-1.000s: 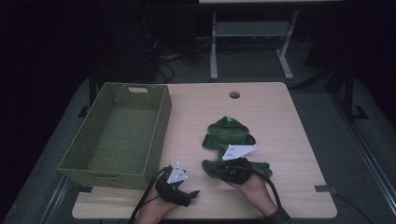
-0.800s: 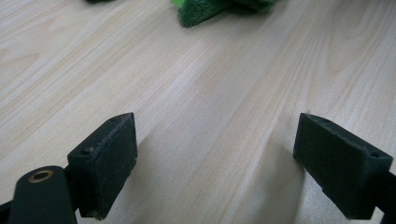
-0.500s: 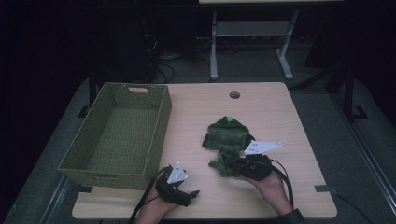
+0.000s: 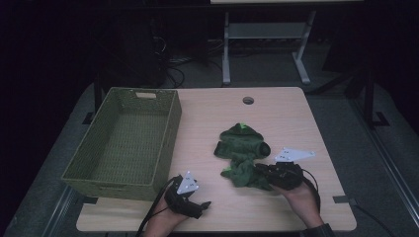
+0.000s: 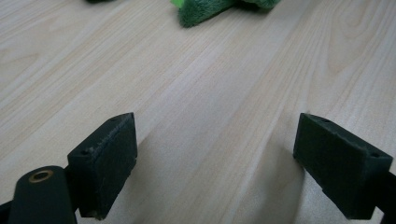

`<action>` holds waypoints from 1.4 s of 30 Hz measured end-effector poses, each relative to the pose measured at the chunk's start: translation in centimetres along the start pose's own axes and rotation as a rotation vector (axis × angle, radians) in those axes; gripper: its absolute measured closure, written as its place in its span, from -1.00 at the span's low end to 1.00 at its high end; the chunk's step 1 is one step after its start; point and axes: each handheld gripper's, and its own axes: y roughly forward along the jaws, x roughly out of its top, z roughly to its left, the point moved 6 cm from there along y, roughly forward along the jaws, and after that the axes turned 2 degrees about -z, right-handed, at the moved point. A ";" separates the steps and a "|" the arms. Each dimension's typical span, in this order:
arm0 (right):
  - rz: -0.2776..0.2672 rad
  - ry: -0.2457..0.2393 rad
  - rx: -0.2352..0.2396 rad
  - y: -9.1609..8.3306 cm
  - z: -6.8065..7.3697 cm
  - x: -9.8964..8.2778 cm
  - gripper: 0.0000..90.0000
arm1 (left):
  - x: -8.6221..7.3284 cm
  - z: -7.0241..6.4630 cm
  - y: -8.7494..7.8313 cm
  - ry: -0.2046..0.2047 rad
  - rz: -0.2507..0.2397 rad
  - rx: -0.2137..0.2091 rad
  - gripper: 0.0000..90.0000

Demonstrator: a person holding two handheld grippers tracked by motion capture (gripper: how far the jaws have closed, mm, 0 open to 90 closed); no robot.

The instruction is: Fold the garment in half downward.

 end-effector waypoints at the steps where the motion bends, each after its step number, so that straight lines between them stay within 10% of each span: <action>1: -0.010 0.003 -0.003 -0.2 -0.1 0.1 0.83 | 0.0 0.0 0.0 0.000 0.000 0.000 -0.72; 15: -0.046 -0.039 0.025 0.9 0.7 2.2 0.98 | 0.0 0.0 0.0 0.004 -0.004 0.000 -0.72; 30: 0.161 -0.013 -0.021 5.6 -1.6 -2.1 0.99 | 0.0 0.0 0.0 0.007 0.000 -0.005 -0.72; 42: 0.061 0.001 -0.052 2.7 -2.8 -1.0 0.81 | -0.1 0.2 -0.1 0.022 -0.004 -0.026 -0.69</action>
